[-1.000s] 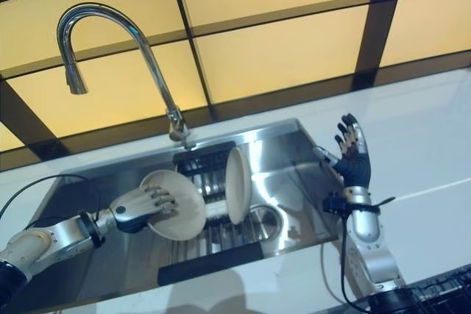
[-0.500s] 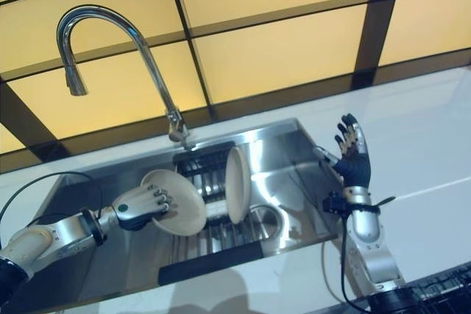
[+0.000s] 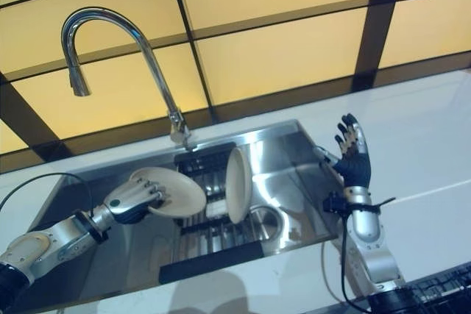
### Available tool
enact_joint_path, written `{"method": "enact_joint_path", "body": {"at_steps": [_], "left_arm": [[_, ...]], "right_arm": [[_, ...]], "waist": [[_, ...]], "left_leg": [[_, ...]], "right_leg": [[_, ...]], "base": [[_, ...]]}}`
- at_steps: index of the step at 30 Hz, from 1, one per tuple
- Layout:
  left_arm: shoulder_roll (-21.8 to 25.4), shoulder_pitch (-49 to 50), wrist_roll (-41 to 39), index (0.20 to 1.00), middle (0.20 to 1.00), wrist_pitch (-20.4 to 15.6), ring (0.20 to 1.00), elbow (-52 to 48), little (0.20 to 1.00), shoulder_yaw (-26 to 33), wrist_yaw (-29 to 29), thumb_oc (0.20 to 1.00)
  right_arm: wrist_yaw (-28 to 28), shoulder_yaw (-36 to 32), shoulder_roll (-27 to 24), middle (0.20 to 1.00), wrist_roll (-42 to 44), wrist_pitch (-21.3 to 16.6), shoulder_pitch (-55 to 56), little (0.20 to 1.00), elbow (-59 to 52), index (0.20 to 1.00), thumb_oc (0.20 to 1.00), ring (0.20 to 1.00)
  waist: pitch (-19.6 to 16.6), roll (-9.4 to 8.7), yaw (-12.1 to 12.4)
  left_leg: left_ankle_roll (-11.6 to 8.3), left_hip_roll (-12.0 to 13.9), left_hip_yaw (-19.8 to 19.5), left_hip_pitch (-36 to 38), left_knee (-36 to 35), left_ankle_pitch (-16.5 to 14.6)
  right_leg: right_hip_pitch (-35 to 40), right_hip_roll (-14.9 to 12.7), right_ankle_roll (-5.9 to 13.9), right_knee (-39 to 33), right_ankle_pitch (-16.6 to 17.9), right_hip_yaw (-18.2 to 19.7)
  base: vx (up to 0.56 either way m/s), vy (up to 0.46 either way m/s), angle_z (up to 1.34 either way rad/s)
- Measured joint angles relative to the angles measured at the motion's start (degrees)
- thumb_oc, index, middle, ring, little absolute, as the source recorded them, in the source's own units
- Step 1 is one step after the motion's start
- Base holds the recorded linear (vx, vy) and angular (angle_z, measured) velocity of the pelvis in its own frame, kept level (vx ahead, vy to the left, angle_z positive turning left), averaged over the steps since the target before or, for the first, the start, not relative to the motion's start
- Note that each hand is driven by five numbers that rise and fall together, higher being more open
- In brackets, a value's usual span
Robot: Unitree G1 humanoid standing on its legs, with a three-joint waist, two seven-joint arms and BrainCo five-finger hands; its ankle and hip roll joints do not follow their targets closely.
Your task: Pick up plates and place into dishwasher.
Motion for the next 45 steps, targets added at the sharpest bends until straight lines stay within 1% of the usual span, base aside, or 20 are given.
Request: {"method": "enact_joint_path", "body": {"at_steps": [1,6,11,15,16,19,21,22,25,27,29,30,31,34,37,41,45], "left_arm": [[-0.4,0.5,-0.2,0.2,0.2,0.1,0.2,0.0,0.2,1.2,0.1,0.2],[-2.2,0.9,-3.8,0.2,0.2,1.6,0.2,0.2,0.2,3.7,1.0,0.2],[-3.0,2.3,-4.7,0.2,0.2,2.8,0.2,0.3,0.2,6.6,3.0,0.2],[-4.2,3.1,-6.5,0.2,0.2,3.4,0.2,0.4,0.2,7.8,3.0,0.2],[-4.3,3.1,-7.6,0.2,0.2,3.4,0.2,0.4,0.2,7.8,3.0,0.2],[-5.3,3.1,-14.7,0.2,0.2,3.6,0.2,0.3,0.2,8.9,2.9,0.2],[-8.0,2.9,-19.2,0.2,0.2,3.3,0.2,0.3,0.2,10.7,2.4,0.2],[-9.5,2.5,-21.4,0.2,0.2,3.1,0.2,0.0,0.2,11.1,1.8,0.2],[-13.3,2.5,-26.0,0.2,0.2,2.0,0.2,-1.5,0.2,12.7,-1.3,0.2],[-14.6,2.5,-29.4,0.2,0.2,1.7,0.2,-3.6,0.2,13.1,-4.6,0.2],[-16.3,2.5,-34.5,0.2,0.2,1.7,0.2,-5.7,0.2,13.9,-9.5,0.2],[-17.1,2.5,-36.6,0.2,0.2,1.8,0.2,-6.9,0.2,14.4,-11.5,0.2],[-18.2,2.5,-39.8,0.2,0.2,2.1,0.2,-8.3,0.2,15.0,-14.5,0.2],[-19.6,2.5,-46.2,0.2,0.2,2.6,0.2,-10.9,0.2,15.0,-21.9,0.2],[-20.2,2.4,-51.4,0.2,0.2,4.0,0.2,-12.7,0.2,15.0,-27.2,0.2],[-21.9,1.7,-54.0,0.2,0.2,5.5,0.2,-14.2,0.2,14.9,-31.8,0.2],[-21.9,0.6,-54.4,0.2,0.2,7.1,0.2,-15.0,0.2,14.9,-34.4,0.2]], "right_arm": [[0.1,0.0,0.0,1.0,0.0,0.0,0.0,1.0,0.0,1.0,1.0,1.0],[0.8,0.0,0.0,1.0,0.0,0.0,0.0,1.0,0.0,1.0,1.0,1.0],[1.3,-0.1,0.1,1.0,0.0,0.0,0.0,1.0,0.0,1.0,1.0,1.0],[1.5,-0.2,0.0,1.0,-0.1,0.0,0.0,1.0,-0.1,1.0,1.0,1.0],[1.6,-0.2,0.0,1.0,-0.1,0.0,-0.2,1.0,-0.3,1.0,1.0,1.0],[1.8,-0.1,-0.2,1.0,-0.8,0.0,-1.7,1.0,-0.8,1.0,1.0,1.0],[1.8,-0.1,-0.3,1.0,-2.4,0.0,-4.2,1.0,-1.7,1.0,1.0,1.0],[1.9,0.0,-0.3,1.0,-3.4,0.1,-5.6,1.0,-2.5,1.0,1.0,1.0],[3.2,0.7,-0.3,1.0,-6.4,0.5,-10.0,1.0,-3.9,1.0,1.0,1.0],[4.3,0.8,-0.5,1.0,-7.7,0.9,-11.6,1.0,-4.9,1.0,1.0,1.0],[5.8,1.8,-0.5,1.0,-8.4,1.7,-13.0,1.0,-4.9,1.0,1.0,1.0],[6.5,2.1,-0.5,1.0,-8.8,1.7,-13.1,1.0,-4.9,1.0,1.0,1.0],[7.5,2.5,-0.4,1.0,-9.4,2.1,-13.1,1.0,-4.9,1.0,1.0,1.0],[10.3,2.9,-0.4,1.0,-10.8,3.0,-13.1,1.0,-4.9,1.0,1.0,1.0],[12.7,4.0,-0.5,1.0,-11.6,3.3,-13.1,1.0,-4.9,1.0,1.0,1.0],[16.7,5.5,-0.6,1.0,-14.2,4.1,-13.2,1.0,-4.9,1.0,1.0,1.0],[20.9,8.2,-2.8,1.0,-16.1,4.4,-14.6,1.0,-4.9,1.0,1.0,1.0]], "waist": [[0.0,-0.08,0.1],[-0.3,-0.66,1.3],[-0.6,-1.14,1.4],[-0.7,-1.43,1.5],[-0.8,-1.49,1.6],[-1.0,-1.75,1.7],[-1.1,-1.77,2.2],[-1.1,-1.82,2.9],[-1.5,-2.2,4.0],[-1.8,-2.74,4.4],[-2.1,-3.34,4.9],[-2.3,-3.53,5.7],[-2.4,-3.79,6.0],[-2.5,-4.1,6.4],[-2.6,-4.16,6.8],[-2.5,-4.21,7.2],[-2.4,-4.33,7.2]], "left_leg": [[0.0,0.0,0.0,0.0,0.0,0.0],[0.01,0.0,-0.1,0.0,0.0,0.0],[0.02,0.0,-0.3,0.0,0.0,0.0],[0.02,0.0,-0.5,0.0,0.0,0.0],[0.02,0.0,-0.5,-0.1,0.0,0.0],[0.02,0.0,-0.6,-0.3,0.0,0.0],[0.02,0.0,-0.7,-0.3,0.0,0.0],[0.02,0.0,-0.8,-0.3,0.0,0.0],[0.04,0.0,-1.5,-0.5,0.1,0.1],[0.04,0.0,-1.7,-0.7,0.3,0.1],[0.11,-0.1,-2.2,-0.7,0.3,0.2],[0.12,-0.1,-2.2,-0.6,0.3,0.2],[0.14,-0.2,-2.3,-0.7,0.3,0.2],[0.24,-0.3,-3.0,-0.8,0.3,0.2],[0.24,-0.3,-3.0,-0.9,0.3,0.2],[0.21,-0.2,-3.2,-0.9,0.0,0.2],[0.2,-0.2,-3.6,-1.0,0.0,0.2]], "right_leg": [[0.0,0.0,0.0,0.0,0.0,0.0],[0.1,0.0,0.0,0.0,0.0,-0.1],[0.2,0.0,-0.02,0.0,0.0,-0.2],[0.3,0.0,-0.02,0.0,0.0,-0.2],[0.3,0.0,-0.03,0.0,0.0,-0.2],[0.3,0.0,-0.05,0.0,0.0,-0.3],[0.3,-0.1,-0.05,0.0,0.0,-0.3],[0.3,0.0,-0.05,0.0,0.0,-0.3],[0.3,0.0,-0.11,0.0,-0.1,-0.7],[0.3,-0.1,-0.12,0.0,-0.1,-1.1],[0.3,-0.2,-0.14,0.0,-0.1,-1.7],[0.3,-0.2,-0.14,0.0,-0.1,-1.7],[0.3,-0.2,-0.14,0.0,-0.1,-1.7],[0.5,-0.3,0.1,0.0,-0.3,-1.7],[0.6,-0.4,0.1,0.0,-0.3,-1.8],[0.8,-0.3,0.05,-0.1,-0.6,-1.9],[1.0,-0.4,0.05,0.0,-0.8,-2.4]], "base": [[-0.03,0.004,0.01],[-0.03,0.002,0.0],[-0.03,-0.003,0.02],[-0.04,-0.005,0.0],[-0.05,-0.01,0.0],[-0.05,-0.01,0.01],[-0.04,-0.012,0.0],[-0.03,-0.014,0.04],[-0.03,-0.018,0.09],[-0.04,-0.024,0.1],[-0.04,-0.022,0.14],[-0.04,-0.02,0.07],[-0.05,-0.018,0.08],[-0.03,-0.013,0.09],[-0.03,-0.017,0.0],[-0.01,-0.007,0.02],[-0.02,-0.01,0.05]]}}
